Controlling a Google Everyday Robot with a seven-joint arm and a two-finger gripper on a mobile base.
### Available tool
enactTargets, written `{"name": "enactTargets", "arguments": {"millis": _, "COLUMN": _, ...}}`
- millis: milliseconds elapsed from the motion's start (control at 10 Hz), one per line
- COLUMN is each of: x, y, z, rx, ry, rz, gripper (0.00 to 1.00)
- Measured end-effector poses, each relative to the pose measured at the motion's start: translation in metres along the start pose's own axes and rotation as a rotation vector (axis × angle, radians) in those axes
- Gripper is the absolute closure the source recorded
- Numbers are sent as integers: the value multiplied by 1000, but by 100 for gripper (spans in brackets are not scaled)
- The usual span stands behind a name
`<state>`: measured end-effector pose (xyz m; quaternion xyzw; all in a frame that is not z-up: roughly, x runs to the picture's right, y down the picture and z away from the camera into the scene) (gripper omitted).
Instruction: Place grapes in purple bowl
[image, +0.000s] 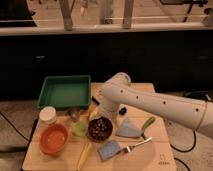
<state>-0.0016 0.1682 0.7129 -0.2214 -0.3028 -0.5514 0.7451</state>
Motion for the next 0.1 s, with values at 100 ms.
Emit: {"name": "enactTargets", "arguments": {"millis": 100, "x": 0, "y": 0, "z": 0, "rx": 0, "ry": 0, "rz": 0, "gripper": 20}}
